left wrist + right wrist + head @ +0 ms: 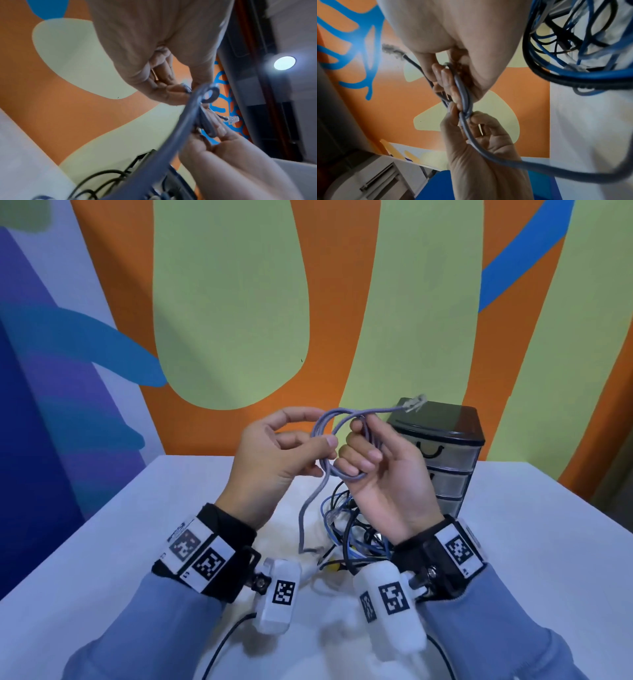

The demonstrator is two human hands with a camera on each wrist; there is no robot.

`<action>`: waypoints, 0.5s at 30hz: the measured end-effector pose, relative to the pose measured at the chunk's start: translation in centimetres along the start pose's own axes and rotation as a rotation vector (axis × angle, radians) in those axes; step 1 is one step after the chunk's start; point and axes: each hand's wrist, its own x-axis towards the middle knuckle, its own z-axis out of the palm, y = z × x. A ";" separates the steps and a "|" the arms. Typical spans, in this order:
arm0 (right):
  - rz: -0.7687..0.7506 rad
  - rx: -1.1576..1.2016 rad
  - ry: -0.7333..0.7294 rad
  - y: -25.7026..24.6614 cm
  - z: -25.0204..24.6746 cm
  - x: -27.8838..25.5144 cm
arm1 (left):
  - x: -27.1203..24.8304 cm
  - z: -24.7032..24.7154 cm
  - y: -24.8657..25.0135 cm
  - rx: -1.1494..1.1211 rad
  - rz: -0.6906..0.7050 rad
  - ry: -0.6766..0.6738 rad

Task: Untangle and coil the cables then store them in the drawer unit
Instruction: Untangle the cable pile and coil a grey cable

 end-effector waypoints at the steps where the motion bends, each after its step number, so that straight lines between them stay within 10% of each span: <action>1: -0.015 -0.021 -0.009 0.0 -0.1 0.0 | 0.0 0.0 0.0 0.016 -0.027 -0.003; 7: -0.091 -0.344 -0.089 1.2 -0.1 -0.1 | 0.3 -0.9 0.3 0.087 -0.143 0.004; 15: -0.169 -0.627 -0.107 2.1 0.0 -0.5 | 0.5 -1.3 -1.4 0.903 0.196 0.163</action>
